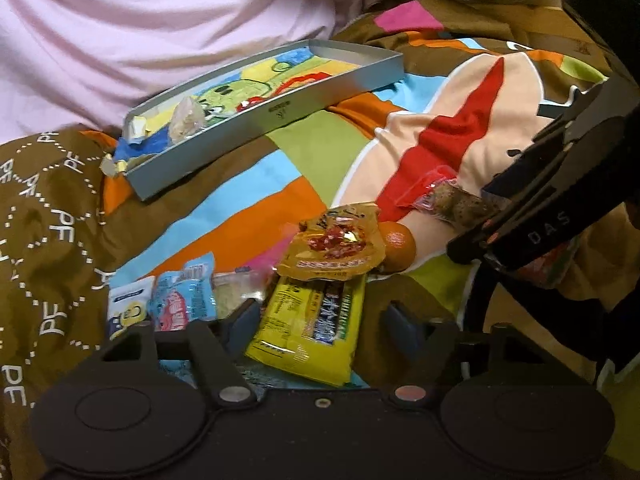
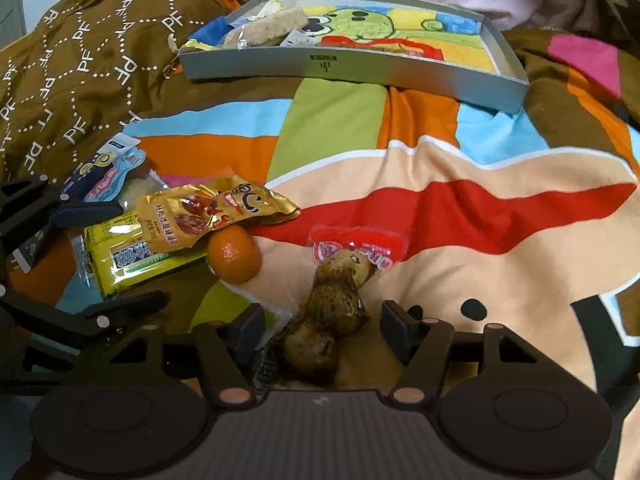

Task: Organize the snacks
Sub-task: 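Lower the right gripper onto the quail-egg packet while the left gripper approaches the yellow wafer pack, then close the left gripper on the yellow wafer pack while the right gripper grasps the quail-egg packet, then carry the wafer pack and quail-egg packet into the grey tray with both grippers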

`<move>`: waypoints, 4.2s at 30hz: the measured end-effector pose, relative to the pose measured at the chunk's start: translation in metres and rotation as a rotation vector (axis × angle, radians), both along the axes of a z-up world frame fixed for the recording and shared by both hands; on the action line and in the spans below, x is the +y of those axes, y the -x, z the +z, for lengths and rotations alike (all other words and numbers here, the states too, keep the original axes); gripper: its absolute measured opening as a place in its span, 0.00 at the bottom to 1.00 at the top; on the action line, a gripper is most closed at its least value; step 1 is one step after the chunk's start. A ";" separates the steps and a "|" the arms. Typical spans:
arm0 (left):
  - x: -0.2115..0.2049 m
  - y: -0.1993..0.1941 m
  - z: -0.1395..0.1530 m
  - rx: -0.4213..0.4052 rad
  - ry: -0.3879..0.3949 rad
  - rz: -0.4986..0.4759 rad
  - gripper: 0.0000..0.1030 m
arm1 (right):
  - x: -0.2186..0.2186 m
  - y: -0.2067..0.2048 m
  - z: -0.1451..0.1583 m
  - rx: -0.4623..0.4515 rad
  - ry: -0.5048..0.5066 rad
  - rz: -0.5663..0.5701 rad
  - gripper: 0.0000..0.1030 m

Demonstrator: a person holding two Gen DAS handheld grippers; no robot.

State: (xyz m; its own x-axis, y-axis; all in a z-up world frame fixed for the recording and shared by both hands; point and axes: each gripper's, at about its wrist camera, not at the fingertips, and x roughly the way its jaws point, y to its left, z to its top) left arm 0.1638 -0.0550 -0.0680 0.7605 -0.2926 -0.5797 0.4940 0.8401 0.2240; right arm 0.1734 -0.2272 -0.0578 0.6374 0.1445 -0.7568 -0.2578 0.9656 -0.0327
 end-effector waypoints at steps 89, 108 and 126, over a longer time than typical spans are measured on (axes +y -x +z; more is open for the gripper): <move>0.014 -0.059 0.111 0.017 0.472 0.297 0.49 | 0.006 0.031 0.064 -0.388 0.382 0.251 0.40; -0.043 -0.253 0.121 -0.030 0.450 0.291 0.49 | -0.025 -0.168 0.097 -0.511 0.321 0.148 0.40; -0.050 -0.268 0.093 0.067 0.444 0.320 0.61 | -0.065 -0.191 0.068 -0.380 0.129 0.054 0.66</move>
